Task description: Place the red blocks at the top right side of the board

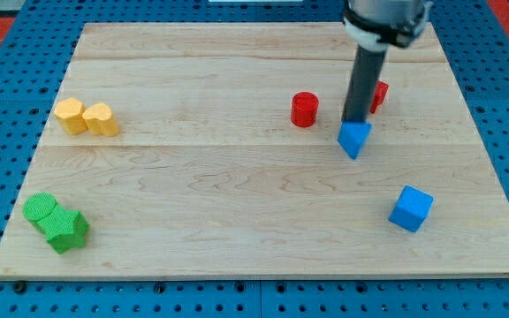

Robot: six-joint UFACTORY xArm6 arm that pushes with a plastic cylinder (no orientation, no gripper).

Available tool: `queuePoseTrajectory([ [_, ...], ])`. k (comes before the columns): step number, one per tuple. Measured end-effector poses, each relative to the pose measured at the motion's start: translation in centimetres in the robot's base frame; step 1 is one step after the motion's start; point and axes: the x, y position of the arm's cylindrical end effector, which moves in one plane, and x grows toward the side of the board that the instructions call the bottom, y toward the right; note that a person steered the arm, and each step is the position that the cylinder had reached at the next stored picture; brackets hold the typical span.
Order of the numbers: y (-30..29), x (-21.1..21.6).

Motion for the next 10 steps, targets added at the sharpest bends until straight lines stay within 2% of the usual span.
queuePoseTrajectory([
  [1, 0.3, 4.7],
  [2, 0.7, 5.0],
  [3, 0.7, 2.1],
  [6, 0.7, -1.6],
  [10, 0.8, 0.0],
])
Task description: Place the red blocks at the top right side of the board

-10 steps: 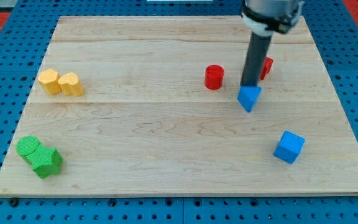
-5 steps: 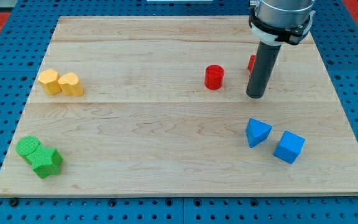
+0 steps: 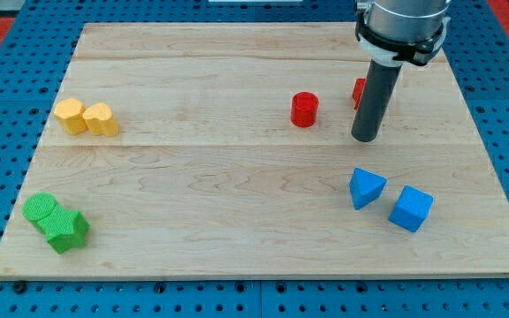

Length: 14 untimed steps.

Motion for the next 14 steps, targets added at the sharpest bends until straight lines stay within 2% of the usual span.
queuePoseTrajectory([
  [1, -0.8, -0.5],
  [2, 3.2, -4.8],
  [3, 2.5, -9.2],
  [4, 1.8, -11.1],
  [5, -1.9, -9.2],
  [7, 1.2, -13.7],
  [8, 0.1, -12.5],
  [9, -0.1, -2.4],
  [10, -3.6, 0.2],
  [11, -7.4, -1.2],
  [14, -9.8, -9.7],
])
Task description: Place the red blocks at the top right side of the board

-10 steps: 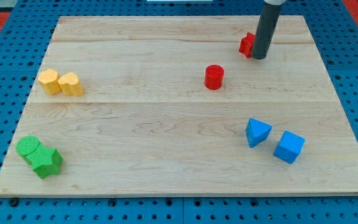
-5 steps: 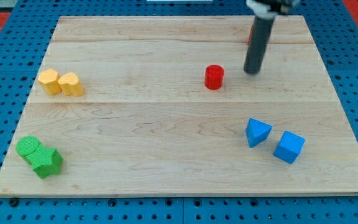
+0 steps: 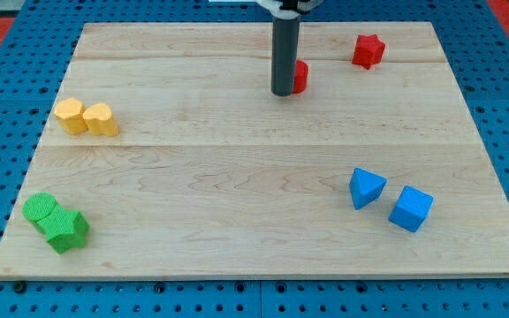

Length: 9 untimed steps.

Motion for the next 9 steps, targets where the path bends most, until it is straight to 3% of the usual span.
queuePoseTrajectory([
  [5, 8.9, -4.3],
  [6, 6.3, -3.8],
  [7, 13.7, -2.9],
  [9, 15.3, -5.2],
])
